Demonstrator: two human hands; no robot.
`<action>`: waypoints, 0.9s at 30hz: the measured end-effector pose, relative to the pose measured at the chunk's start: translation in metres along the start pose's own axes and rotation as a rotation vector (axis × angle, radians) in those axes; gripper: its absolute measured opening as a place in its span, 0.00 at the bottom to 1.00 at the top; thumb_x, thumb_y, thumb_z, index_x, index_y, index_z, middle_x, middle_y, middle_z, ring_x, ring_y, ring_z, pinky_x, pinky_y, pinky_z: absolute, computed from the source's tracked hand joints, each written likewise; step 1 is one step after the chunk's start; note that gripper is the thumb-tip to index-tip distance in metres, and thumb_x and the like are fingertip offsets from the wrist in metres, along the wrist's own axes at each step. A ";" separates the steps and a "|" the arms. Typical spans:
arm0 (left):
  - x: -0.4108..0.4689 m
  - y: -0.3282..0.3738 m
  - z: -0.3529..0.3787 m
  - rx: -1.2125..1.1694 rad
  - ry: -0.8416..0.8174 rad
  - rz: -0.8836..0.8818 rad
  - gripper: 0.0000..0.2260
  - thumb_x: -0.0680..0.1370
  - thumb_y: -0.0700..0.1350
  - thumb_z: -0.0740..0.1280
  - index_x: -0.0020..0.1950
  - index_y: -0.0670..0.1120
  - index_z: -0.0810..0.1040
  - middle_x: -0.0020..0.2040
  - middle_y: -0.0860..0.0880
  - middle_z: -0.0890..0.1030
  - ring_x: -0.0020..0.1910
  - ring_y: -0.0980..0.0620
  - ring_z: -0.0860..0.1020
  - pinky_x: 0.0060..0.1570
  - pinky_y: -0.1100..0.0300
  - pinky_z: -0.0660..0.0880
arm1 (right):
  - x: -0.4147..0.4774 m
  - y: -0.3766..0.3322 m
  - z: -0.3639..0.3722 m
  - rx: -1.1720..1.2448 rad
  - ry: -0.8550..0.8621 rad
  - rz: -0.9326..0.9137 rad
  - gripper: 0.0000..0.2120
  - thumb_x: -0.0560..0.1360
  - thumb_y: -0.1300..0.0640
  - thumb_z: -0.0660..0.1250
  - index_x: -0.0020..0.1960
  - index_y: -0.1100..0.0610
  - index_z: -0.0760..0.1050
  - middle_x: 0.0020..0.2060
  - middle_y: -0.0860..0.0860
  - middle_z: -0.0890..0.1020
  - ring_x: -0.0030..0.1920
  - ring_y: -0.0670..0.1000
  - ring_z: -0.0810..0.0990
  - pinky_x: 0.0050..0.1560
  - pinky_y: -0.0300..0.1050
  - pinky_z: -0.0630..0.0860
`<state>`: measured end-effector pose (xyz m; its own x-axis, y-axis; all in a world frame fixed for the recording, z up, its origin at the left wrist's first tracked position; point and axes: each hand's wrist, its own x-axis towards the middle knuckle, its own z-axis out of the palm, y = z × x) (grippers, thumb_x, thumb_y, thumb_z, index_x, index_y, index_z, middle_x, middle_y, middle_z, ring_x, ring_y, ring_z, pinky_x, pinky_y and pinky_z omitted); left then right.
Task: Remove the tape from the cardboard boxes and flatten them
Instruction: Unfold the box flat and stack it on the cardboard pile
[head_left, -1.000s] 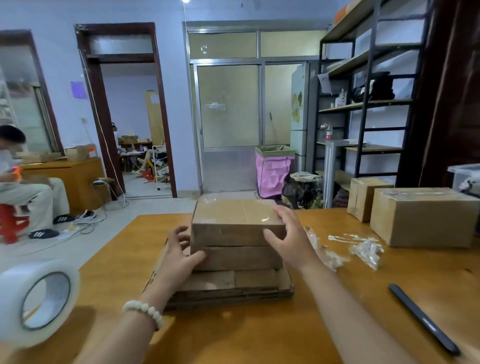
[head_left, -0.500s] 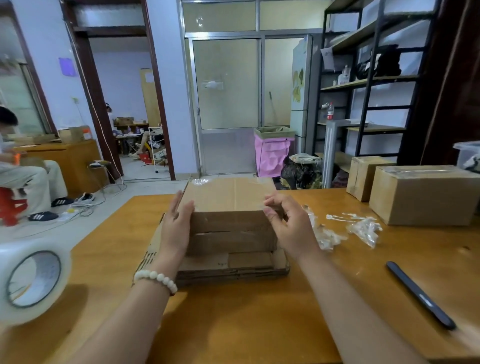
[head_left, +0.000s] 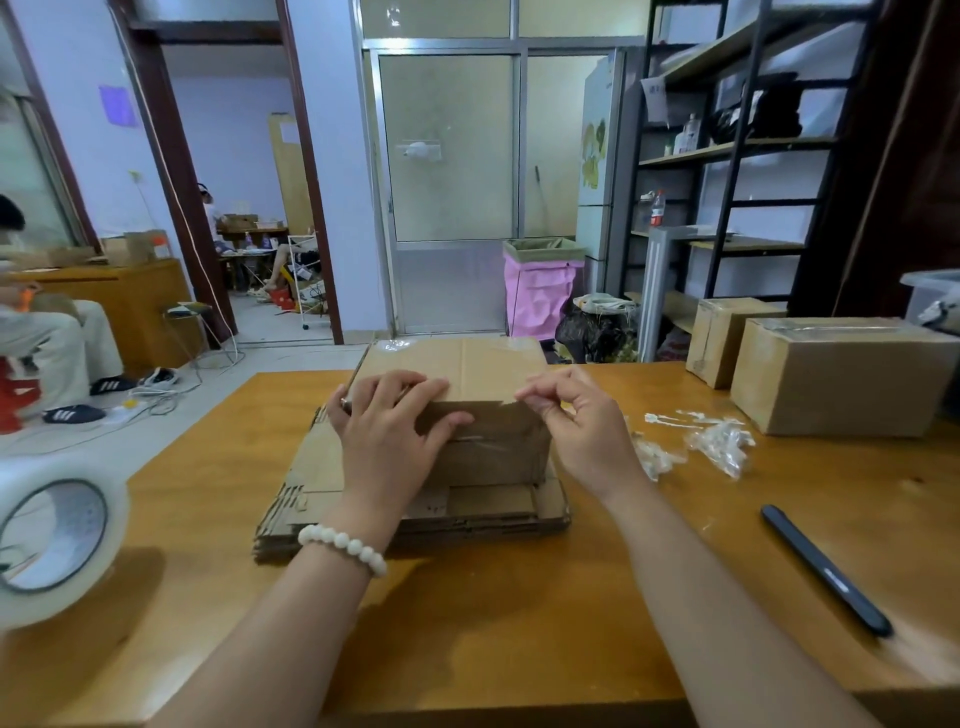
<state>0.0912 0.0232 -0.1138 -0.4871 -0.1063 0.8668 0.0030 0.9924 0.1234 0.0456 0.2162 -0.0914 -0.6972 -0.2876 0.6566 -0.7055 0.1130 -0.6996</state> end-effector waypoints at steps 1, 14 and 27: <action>0.000 0.000 -0.001 -0.001 -0.007 -0.006 0.22 0.73 0.64 0.61 0.52 0.49 0.84 0.50 0.48 0.81 0.53 0.41 0.76 0.61 0.49 0.57 | -0.003 0.000 -0.003 0.027 -0.031 0.007 0.10 0.76 0.66 0.65 0.43 0.53 0.80 0.44 0.46 0.76 0.52 0.33 0.74 0.53 0.24 0.67; 0.001 0.002 -0.001 -0.045 -0.069 -0.074 0.24 0.73 0.66 0.60 0.52 0.50 0.84 0.51 0.49 0.80 0.55 0.42 0.75 0.62 0.45 0.58 | -0.030 0.005 -0.002 -0.172 -0.219 0.603 0.42 0.63 0.27 0.59 0.51 0.66 0.79 0.40 0.58 0.82 0.42 0.56 0.81 0.48 0.48 0.76; -0.001 0.005 -0.001 -0.039 -0.076 -0.100 0.25 0.73 0.66 0.59 0.52 0.50 0.83 0.51 0.49 0.79 0.55 0.41 0.75 0.62 0.44 0.58 | -0.033 -0.001 0.005 0.021 -0.284 0.897 0.18 0.76 0.42 0.64 0.36 0.55 0.76 0.25 0.45 0.73 0.25 0.44 0.66 0.27 0.36 0.62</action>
<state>0.0924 0.0277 -0.1132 -0.5511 -0.1985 0.8105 -0.0158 0.9736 0.2277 0.0700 0.2209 -0.1139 -0.9201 -0.3229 -0.2218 0.0849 0.3884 -0.9176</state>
